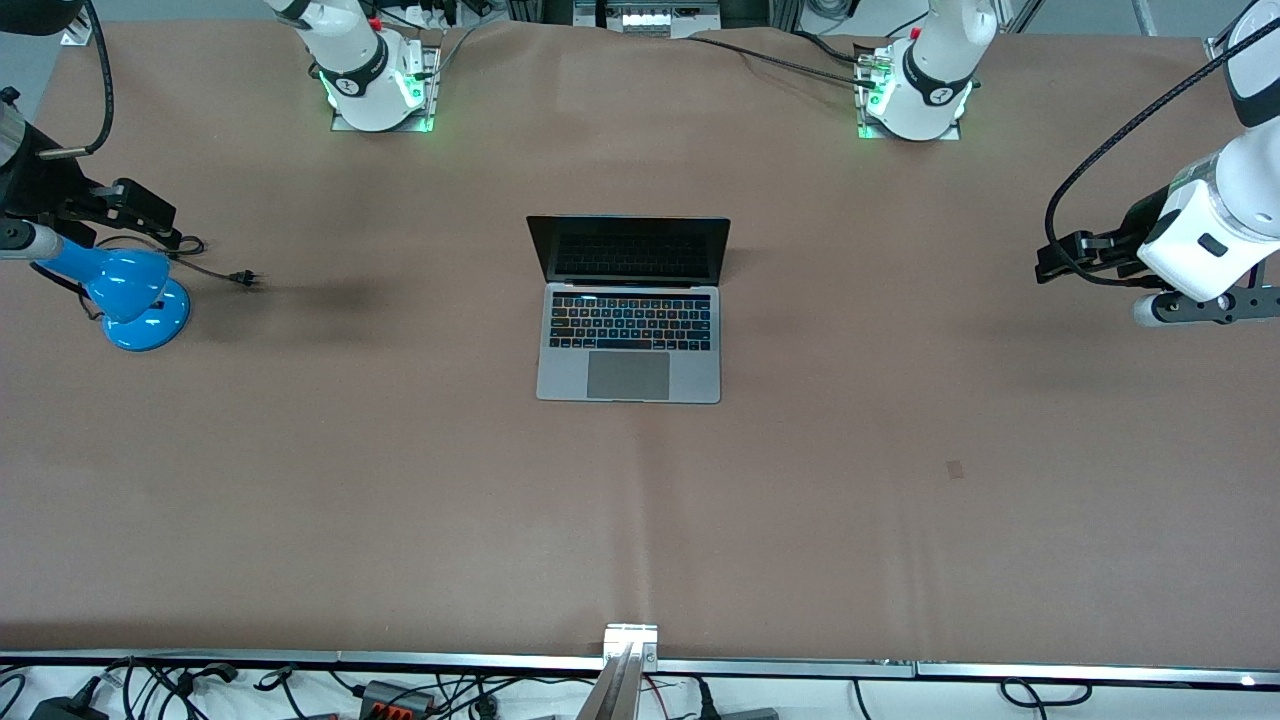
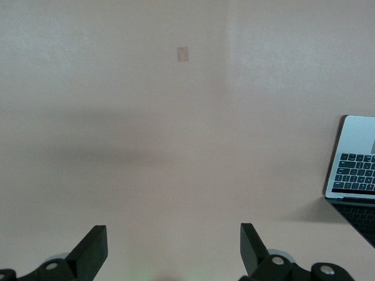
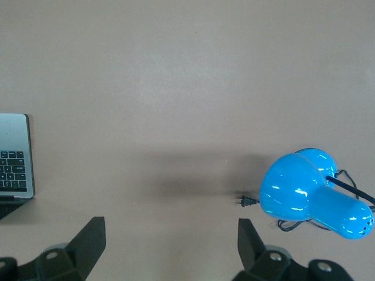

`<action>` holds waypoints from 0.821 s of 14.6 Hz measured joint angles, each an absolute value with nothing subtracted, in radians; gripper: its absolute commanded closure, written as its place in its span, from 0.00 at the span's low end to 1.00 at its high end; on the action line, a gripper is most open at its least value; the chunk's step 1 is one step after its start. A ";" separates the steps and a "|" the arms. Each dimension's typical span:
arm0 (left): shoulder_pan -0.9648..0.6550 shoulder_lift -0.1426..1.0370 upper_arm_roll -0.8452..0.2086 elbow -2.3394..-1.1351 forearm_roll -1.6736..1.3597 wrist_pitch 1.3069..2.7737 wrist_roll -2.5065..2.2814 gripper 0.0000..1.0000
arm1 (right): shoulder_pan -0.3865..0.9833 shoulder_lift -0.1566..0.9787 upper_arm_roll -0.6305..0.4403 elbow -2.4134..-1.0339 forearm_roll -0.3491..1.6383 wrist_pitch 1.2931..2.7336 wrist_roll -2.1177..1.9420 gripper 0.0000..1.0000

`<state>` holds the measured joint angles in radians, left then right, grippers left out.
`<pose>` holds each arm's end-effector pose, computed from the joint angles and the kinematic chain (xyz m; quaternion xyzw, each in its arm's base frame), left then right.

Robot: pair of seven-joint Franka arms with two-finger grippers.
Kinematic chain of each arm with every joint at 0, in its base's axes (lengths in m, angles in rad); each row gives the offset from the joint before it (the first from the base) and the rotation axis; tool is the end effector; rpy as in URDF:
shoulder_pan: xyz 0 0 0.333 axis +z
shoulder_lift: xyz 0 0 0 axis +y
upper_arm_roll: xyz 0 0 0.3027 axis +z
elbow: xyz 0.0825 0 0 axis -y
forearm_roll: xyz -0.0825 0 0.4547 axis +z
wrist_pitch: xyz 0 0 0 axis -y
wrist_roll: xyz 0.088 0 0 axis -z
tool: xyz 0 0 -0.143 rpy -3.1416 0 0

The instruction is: Close laptop with both arms from behind

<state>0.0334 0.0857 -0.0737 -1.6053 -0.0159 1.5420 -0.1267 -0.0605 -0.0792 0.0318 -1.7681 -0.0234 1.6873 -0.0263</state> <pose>0.6346 -0.0267 0.5006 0.9962 0.0433 -0.0750 0.0049 0.6070 -0.0201 0.5265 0.9999 0.0001 -0.0012 0.0129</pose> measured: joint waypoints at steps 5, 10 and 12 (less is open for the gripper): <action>0.033 0.086 -0.074 -1.605 -0.016 1.542 -0.132 0.00 | -0.061 -0.079 0.032 -1.768 -0.023 1.686 -0.026 0.00; 0.033 0.086 -0.074 -1.605 -0.016 1.542 -0.133 0.00 | -0.061 -0.080 0.032 -1.769 -0.023 1.669 -0.026 0.03; 0.033 0.086 -0.074 -1.605 -0.016 1.542 -0.133 0.00 | -0.061 -0.080 0.032 -1.769 -0.023 1.668 -0.026 0.32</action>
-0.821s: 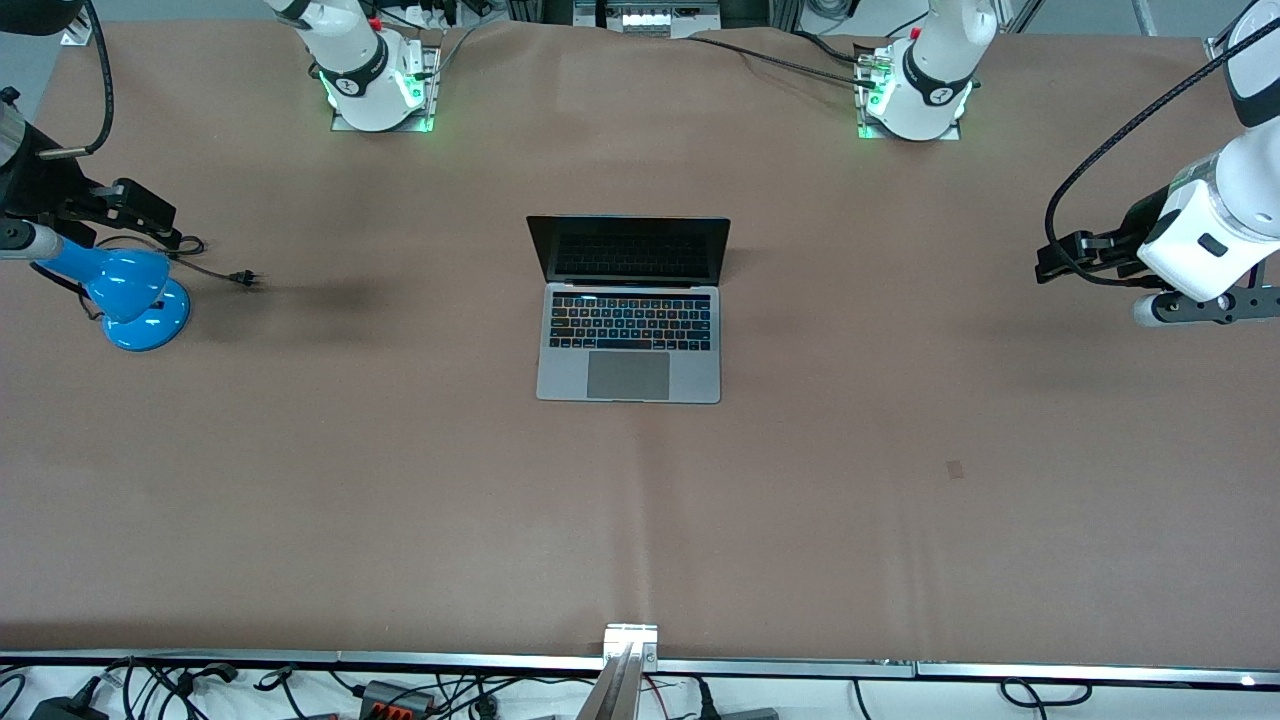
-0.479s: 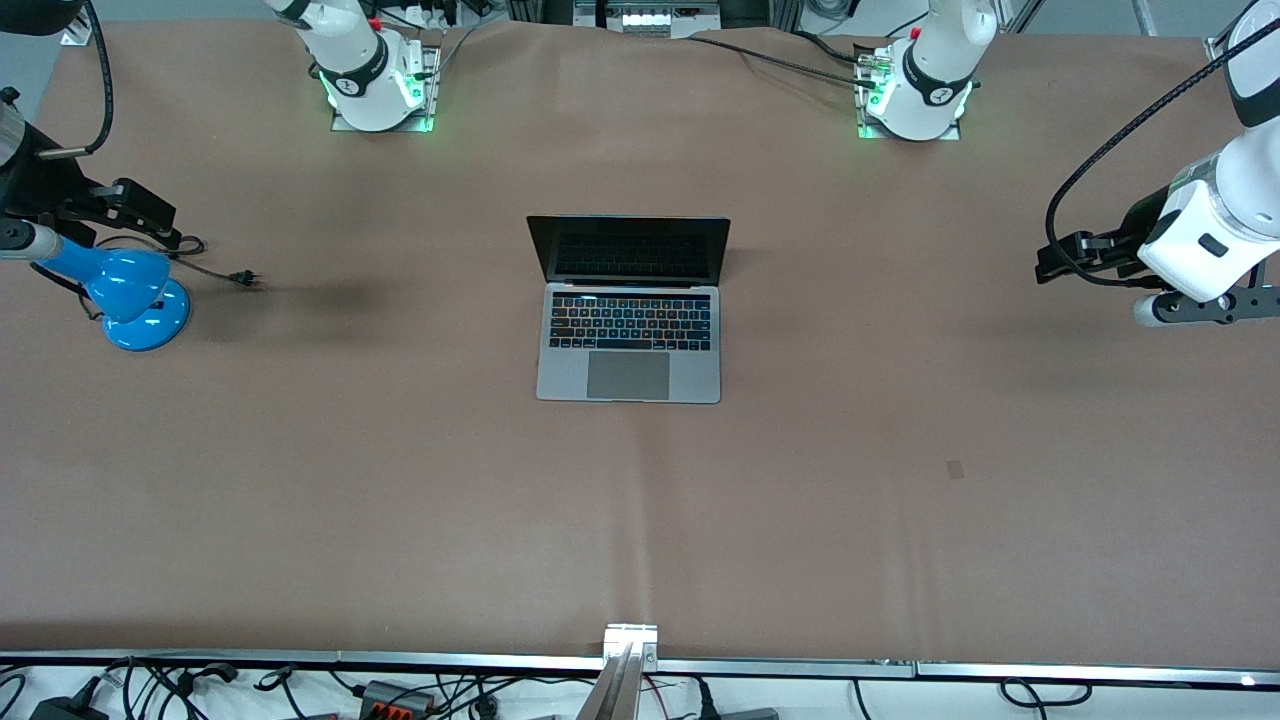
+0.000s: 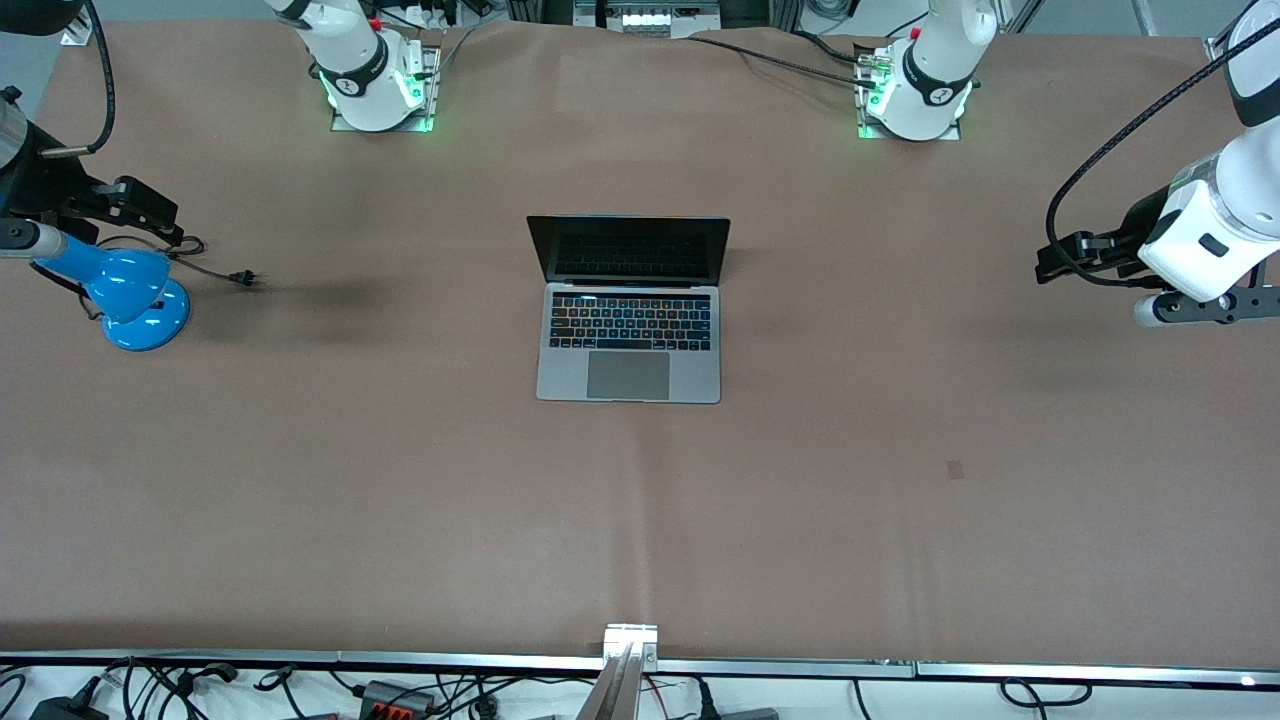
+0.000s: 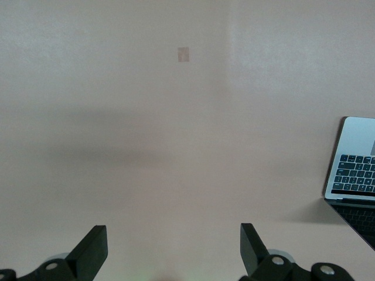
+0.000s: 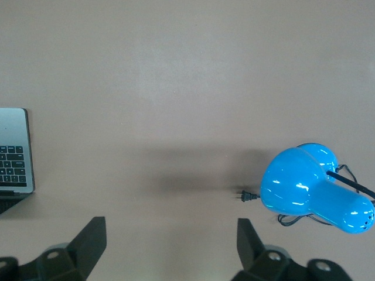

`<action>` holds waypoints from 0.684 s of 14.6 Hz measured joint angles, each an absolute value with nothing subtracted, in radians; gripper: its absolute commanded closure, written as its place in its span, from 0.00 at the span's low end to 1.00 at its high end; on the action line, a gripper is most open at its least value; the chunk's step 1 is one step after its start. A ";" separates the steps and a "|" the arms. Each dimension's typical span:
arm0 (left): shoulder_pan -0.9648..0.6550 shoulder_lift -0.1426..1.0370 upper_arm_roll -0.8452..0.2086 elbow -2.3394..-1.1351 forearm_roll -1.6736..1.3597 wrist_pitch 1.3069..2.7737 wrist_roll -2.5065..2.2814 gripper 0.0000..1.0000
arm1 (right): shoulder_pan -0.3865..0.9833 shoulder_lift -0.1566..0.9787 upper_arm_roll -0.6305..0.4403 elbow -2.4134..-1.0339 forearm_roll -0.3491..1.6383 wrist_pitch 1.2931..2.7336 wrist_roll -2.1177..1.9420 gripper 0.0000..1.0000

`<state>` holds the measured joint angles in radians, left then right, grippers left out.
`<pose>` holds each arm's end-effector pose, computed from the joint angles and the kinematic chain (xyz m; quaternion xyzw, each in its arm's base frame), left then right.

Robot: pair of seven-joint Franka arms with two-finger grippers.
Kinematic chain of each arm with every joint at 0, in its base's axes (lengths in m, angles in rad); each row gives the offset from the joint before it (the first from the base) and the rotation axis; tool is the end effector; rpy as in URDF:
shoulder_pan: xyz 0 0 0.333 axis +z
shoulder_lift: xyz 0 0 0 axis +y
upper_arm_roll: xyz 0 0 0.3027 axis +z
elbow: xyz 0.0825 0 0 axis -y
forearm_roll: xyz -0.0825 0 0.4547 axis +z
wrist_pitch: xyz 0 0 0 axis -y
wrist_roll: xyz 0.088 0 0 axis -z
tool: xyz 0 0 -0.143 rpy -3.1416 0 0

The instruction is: Close laptop with both arms from behind

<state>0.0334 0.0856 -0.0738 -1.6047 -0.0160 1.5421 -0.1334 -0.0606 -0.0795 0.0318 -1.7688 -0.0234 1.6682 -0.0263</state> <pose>0.6347 -0.0268 0.5010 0.9961 0.0466 -0.0746 0.0047 0.6041 -0.0201 0.5247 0.9999 -0.0001 -0.0109 0.0126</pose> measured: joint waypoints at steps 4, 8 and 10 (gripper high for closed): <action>0.033 0.086 -0.074 -1.605 -0.016 1.542 -0.133 0.00 | -0.060 -0.079 0.034 -1.769 -0.023 1.667 -0.027 0.71; 0.033 0.086 -0.075 -1.605 -0.016 1.542 -0.133 0.74 | -0.060 -0.079 0.034 -1.770 -0.023 1.664 -0.027 1.00; 0.033 0.086 -0.076 -1.604 -0.016 1.541 -0.133 0.96 | -0.060 -0.079 0.034 -1.770 -0.023 1.654 -0.028 1.00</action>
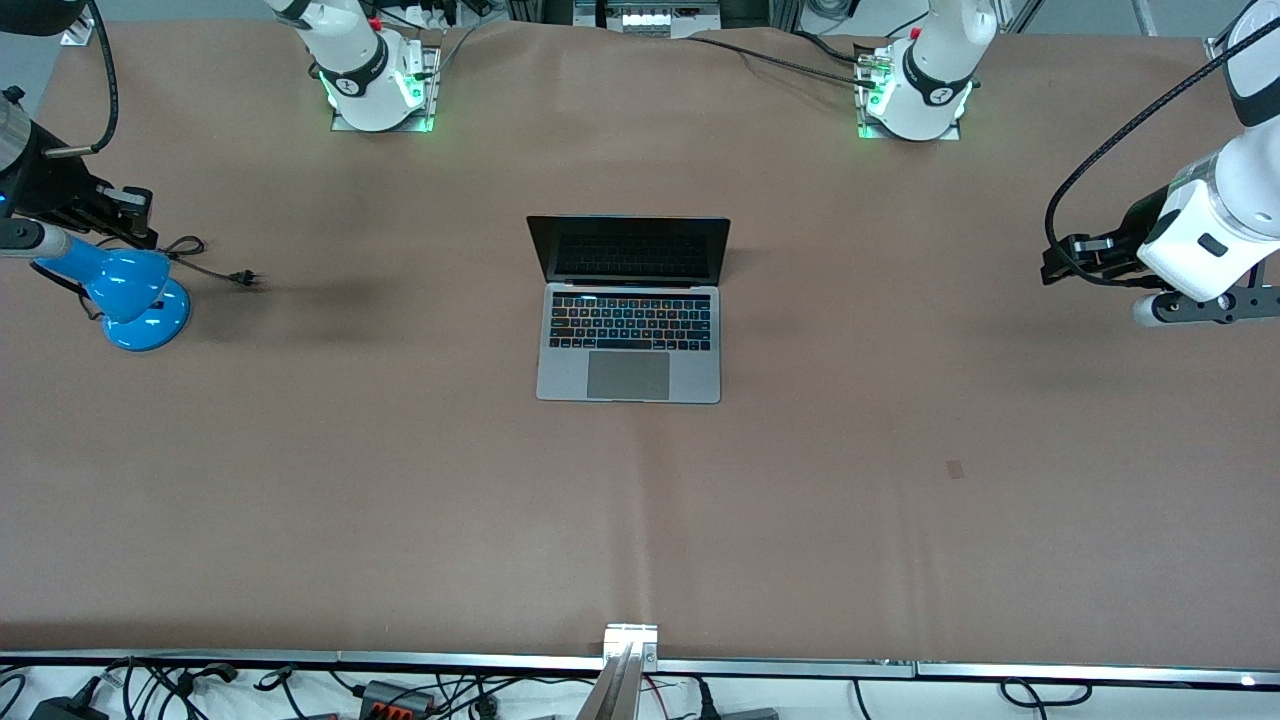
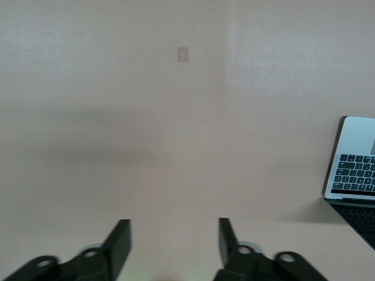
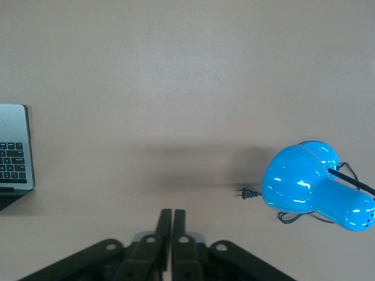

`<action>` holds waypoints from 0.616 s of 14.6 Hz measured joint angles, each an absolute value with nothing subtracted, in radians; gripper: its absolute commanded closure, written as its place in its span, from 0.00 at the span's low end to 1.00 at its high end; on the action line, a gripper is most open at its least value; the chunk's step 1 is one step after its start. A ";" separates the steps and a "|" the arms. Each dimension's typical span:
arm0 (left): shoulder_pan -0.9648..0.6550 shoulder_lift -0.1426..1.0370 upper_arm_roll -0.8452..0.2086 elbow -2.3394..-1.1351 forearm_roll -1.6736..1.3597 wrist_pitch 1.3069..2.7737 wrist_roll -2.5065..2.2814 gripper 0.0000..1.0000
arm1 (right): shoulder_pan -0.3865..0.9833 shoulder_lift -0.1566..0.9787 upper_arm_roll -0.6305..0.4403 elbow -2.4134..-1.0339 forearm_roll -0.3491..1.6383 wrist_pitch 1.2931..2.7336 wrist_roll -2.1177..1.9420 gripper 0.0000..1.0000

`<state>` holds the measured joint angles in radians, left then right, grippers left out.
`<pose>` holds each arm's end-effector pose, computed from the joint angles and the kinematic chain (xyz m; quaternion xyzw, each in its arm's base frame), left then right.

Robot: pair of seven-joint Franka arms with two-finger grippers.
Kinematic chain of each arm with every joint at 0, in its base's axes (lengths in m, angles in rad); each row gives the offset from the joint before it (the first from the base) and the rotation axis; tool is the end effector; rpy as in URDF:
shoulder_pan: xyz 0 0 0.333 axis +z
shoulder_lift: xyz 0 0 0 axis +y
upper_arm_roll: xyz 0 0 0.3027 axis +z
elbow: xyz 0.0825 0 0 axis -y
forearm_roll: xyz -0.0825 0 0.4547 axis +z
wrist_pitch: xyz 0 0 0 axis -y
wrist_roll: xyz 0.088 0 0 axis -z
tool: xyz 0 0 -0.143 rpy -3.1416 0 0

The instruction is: Close laptop with both arms from behind

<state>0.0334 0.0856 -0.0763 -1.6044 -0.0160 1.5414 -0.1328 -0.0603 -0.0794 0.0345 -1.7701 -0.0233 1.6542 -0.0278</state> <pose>0.6346 -0.0283 0.5011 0.9962 0.0451 -0.0748 0.0047 0.6020 -0.0182 0.5227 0.9997 0.0021 -0.0186 0.0125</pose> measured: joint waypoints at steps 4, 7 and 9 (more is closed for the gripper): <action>0.032 0.084 -0.085 -1.602 -0.016 1.512 -0.133 0.99 | -0.060 -0.079 0.037 -1.770 -0.023 1.629 -0.028 1.00; 0.032 0.083 -0.086 -1.600 -0.016 1.489 -0.132 0.99 | -0.060 -0.078 0.037 -1.770 -0.023 1.622 -0.028 1.00; 0.032 0.083 -0.086 -1.599 -0.016 1.466 -0.132 0.99 | -0.056 -0.072 0.039 -1.772 -0.022 1.601 -0.028 1.00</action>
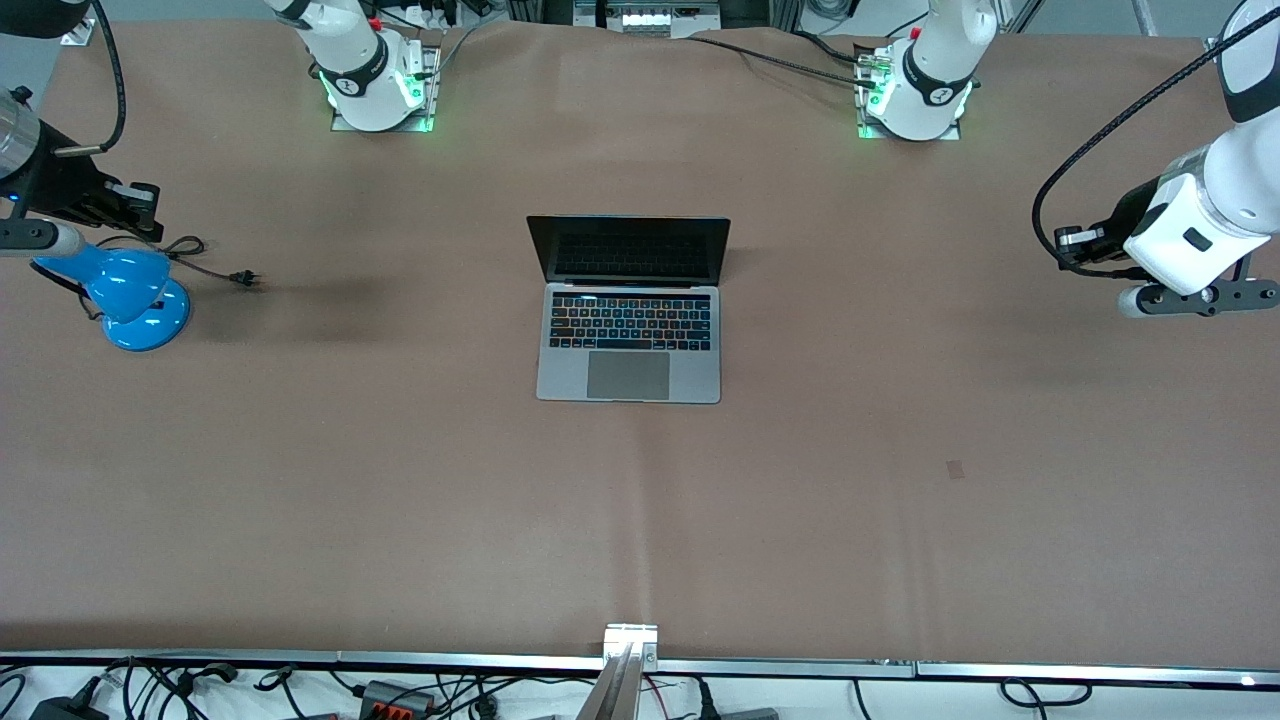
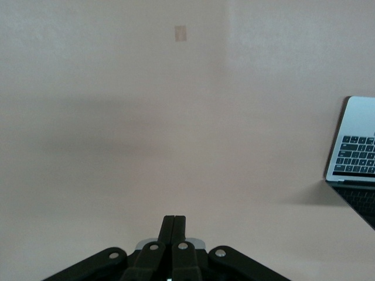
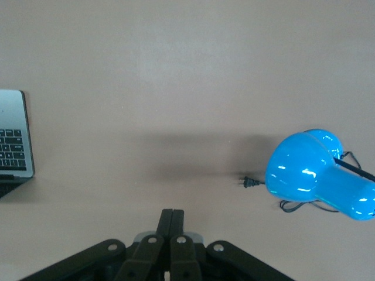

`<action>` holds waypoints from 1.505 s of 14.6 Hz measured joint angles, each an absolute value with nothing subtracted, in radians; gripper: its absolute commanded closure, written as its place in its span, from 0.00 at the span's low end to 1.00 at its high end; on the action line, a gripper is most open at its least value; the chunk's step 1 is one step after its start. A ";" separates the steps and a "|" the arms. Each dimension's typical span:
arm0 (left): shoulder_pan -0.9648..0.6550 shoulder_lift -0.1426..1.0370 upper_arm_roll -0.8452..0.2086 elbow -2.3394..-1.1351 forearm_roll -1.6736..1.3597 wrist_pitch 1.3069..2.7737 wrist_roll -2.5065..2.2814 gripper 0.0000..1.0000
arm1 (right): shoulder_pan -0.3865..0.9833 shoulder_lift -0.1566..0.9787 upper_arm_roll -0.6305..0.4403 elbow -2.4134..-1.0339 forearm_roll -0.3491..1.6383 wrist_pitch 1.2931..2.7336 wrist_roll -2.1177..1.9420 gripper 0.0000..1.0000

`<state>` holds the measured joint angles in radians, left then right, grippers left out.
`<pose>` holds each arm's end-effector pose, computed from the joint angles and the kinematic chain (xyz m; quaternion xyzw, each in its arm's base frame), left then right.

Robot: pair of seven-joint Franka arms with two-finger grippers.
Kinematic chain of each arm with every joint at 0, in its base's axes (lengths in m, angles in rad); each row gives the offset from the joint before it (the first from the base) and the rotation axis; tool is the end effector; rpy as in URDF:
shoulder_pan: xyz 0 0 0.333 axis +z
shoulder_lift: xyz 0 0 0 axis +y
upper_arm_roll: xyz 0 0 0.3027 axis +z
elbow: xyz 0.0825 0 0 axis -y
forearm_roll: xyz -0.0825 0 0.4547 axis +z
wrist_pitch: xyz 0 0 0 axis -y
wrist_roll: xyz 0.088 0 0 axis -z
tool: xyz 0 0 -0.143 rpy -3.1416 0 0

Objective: Close laptop with both arms from behind
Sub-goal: 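Move both grippers toward the laptop screen's back edge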

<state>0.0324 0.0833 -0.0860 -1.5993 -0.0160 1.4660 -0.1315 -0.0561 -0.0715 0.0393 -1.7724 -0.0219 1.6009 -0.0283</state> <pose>0.6227 -0.0344 0.5007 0.9933 0.0385 -0.1085 0.0015 0.5954 -0.0126 0.5126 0.9987 0.0065 -0.0503 0.0112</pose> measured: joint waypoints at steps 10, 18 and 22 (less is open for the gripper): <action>0.023 0.110 -0.175 -1.606 -0.229 1.362 -0.132 1.00 | 0.082 0.043 0.052 -1.786 0.076 1.478 -0.032 1.00; 0.019 0.206 -0.421 -1.751 -0.247 1.506 -0.289 1.00 | 0.196 0.070 0.054 -1.827 0.229 1.457 -0.024 1.00; 0.011 0.188 -0.558 -1.882 -0.247 1.676 -0.461 1.00 | 0.271 0.092 0.055 -1.911 0.348 1.499 -0.008 1.00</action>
<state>0.0108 0.1882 -0.5582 -1.8816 -0.2475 1.6761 -0.4606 0.2705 0.0919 0.0554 -1.9108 0.3485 1.4987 -0.0078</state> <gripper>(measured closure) 0.991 0.991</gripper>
